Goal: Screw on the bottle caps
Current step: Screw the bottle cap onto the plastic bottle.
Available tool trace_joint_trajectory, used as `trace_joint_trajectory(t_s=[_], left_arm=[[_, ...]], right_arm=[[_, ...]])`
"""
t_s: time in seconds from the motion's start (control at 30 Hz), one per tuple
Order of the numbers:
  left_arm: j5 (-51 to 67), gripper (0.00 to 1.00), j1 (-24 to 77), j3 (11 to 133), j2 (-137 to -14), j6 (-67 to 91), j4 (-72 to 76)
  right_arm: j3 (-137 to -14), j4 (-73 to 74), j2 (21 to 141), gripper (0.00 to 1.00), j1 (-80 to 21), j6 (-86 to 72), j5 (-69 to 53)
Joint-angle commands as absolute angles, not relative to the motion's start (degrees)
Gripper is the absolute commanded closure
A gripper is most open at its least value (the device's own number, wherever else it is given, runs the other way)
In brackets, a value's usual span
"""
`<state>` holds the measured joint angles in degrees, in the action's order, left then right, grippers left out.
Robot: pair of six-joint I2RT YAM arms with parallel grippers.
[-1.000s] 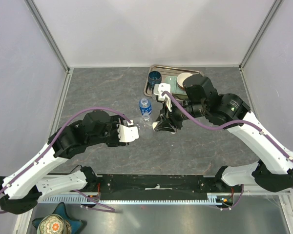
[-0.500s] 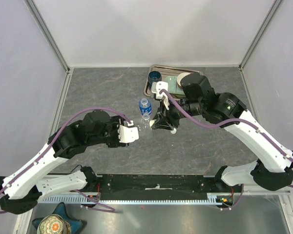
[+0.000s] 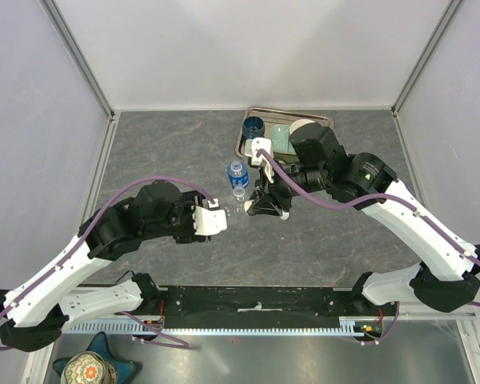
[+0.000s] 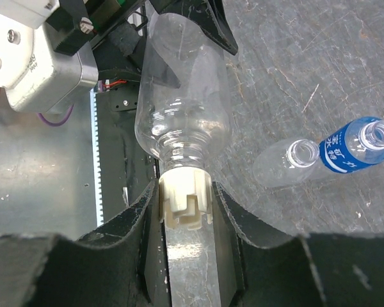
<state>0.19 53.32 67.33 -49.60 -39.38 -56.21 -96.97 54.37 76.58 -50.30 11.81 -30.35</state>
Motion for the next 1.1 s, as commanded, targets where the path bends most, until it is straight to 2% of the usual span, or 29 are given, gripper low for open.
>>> trace_joint_trajectory(t_s=[0.0, 0.73, 1.07], left_arm=[[2.19, 0.75, 53.17, 69.52, -48.95, -37.79, -55.11], [4.04, 0.75, 53.09, 71.54, -50.19, -37.53, -54.23], [-1.65, 0.77, 53.88, 72.51, -51.59, -35.77, -45.19]], right_arm=[[-97.12, 52.12, 76.90, 1.00, -50.27, 11.87, -30.94], [-93.34, 43.68, 78.05, 1.00, -50.19, 7.82, -37.35], [-90.88, 36.39, 77.43, 1.00, -50.19, 0.18, -38.32]])
